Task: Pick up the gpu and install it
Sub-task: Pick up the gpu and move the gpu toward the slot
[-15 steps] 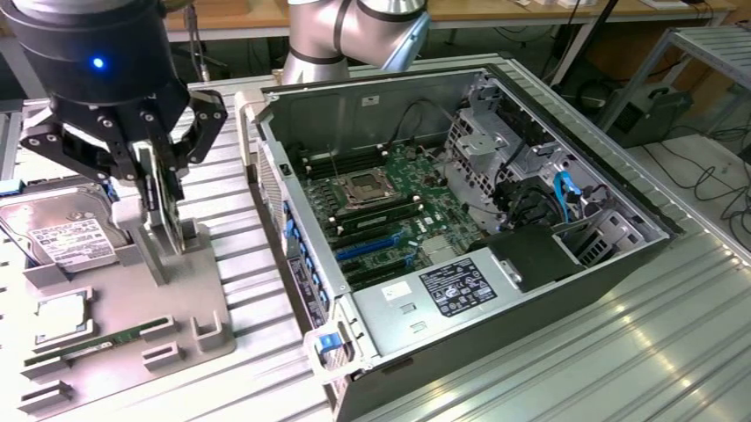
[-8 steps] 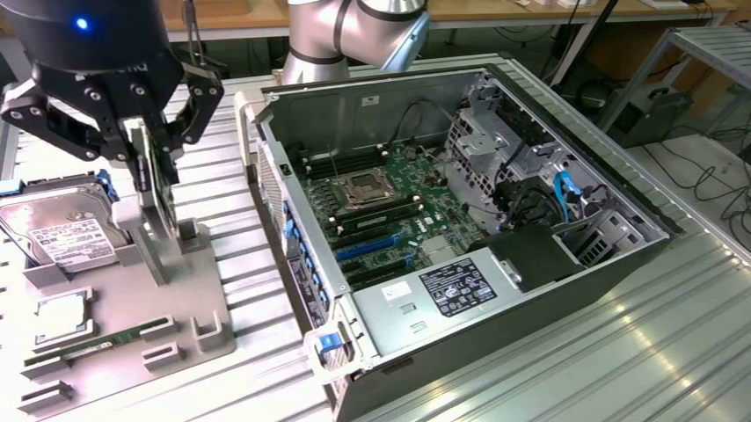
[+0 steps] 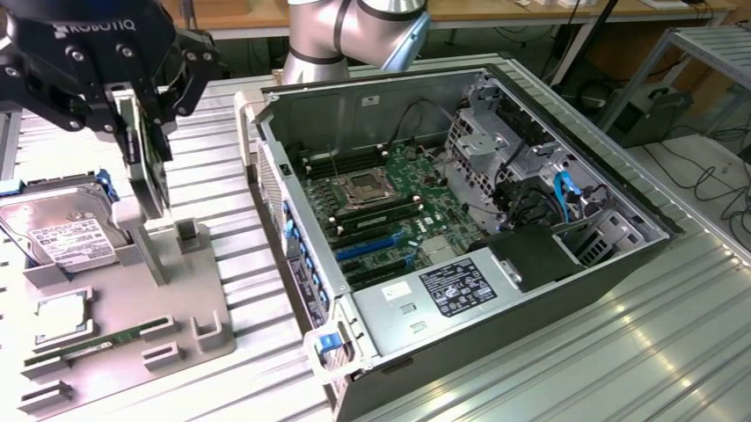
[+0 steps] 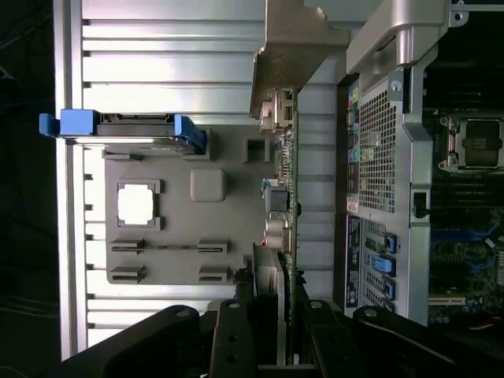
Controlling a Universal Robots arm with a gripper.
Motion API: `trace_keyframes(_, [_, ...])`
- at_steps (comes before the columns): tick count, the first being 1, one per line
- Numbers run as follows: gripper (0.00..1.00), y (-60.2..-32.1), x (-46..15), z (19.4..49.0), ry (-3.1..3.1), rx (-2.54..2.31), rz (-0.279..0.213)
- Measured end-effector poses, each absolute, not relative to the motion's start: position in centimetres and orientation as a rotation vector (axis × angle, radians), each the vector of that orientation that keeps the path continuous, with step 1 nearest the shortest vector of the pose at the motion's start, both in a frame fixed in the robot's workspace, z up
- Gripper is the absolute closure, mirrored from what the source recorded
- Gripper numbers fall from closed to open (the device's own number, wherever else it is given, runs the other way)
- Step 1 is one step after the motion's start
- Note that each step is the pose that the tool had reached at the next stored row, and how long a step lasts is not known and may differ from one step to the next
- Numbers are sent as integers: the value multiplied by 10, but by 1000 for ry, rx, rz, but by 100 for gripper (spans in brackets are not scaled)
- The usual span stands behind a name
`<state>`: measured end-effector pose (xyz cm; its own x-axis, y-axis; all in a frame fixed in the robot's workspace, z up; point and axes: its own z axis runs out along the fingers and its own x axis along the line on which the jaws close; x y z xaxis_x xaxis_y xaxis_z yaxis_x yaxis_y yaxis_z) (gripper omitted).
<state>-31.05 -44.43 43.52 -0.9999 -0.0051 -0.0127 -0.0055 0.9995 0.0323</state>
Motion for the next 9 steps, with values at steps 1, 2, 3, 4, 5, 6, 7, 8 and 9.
trace_keyframes(1, [72,-444,-310,438,3129,-8,51])
trace_keyframes(2, [72,-444,-310,440,3129,-8,50])
trace_keyframes(3, [72,-444,-310,441,3128,-8,51])
trace_keyframes(4, [72,-444,-310,441,3128,-8,51])
trace_keyframes(5, [72,-444,-310,441,3128,-8,51])
trace_keyframes(6, [72,-444,-310,441,3129,-8,51])
trace_keyframes(7, [72,-444,-310,441,3129,-8,51])
trace_keyframes(8, [72,-444,-310,441,3129,-8,51])
trace_keyframes(9, [72,-444,-310,441,3129,-9,50])
